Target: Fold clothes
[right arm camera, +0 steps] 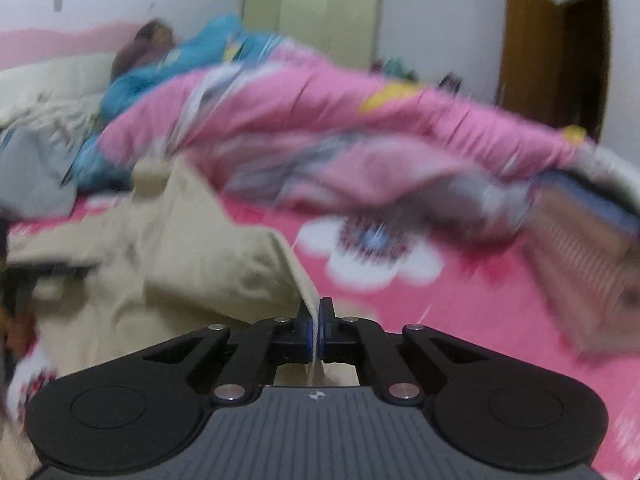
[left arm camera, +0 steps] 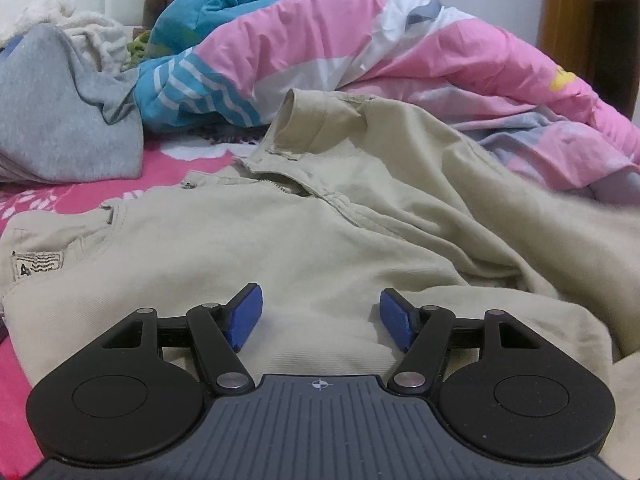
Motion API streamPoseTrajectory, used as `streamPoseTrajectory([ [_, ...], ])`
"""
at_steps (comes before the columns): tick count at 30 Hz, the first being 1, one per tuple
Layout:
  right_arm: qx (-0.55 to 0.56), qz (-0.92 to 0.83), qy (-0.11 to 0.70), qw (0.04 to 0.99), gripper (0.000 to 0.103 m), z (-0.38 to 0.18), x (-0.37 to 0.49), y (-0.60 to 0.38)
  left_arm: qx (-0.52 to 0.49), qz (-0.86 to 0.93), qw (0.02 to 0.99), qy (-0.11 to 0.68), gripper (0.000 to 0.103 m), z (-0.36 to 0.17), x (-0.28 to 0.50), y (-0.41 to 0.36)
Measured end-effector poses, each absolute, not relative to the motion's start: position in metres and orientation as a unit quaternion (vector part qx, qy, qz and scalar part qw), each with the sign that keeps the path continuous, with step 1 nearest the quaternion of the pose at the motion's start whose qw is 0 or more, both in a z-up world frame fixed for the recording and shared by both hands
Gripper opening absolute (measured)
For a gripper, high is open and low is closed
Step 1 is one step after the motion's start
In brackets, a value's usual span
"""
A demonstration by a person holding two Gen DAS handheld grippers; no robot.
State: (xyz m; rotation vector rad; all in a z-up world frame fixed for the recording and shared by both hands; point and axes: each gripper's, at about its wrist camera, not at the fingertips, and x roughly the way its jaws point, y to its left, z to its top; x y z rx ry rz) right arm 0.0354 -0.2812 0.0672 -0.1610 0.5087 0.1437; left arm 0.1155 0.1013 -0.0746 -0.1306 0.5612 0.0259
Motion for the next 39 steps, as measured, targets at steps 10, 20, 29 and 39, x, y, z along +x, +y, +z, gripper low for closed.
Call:
streamPoseTrajectory([
  [10, -0.202, 0.003, 0.186, 0.962, 0.000, 0.117, 0.132, -0.277, -0.060, 0.016, 0.957, 0.283, 0.065, -0.077, 0.120, 0.101],
  [20, -0.254, -0.044, 0.163, 0.953, 0.001, 0.091, 0.231, -0.267, -0.060, 0.006, 0.957, 0.284, 0.065, -0.077, 0.120, 0.105],
  [29, -0.187, -0.075, 0.304, 0.931, 0.036, 0.015, 0.273, -0.308, -0.051, 0.006, 0.957, 0.285, 0.066, -0.079, 0.123, 0.103],
  [39, -0.045, 0.085, 0.208, 0.973, 0.051, 0.072, 0.151, -0.345, -0.052, 0.007, 0.957, 0.285, 0.066, -0.079, 0.122, 0.104],
])
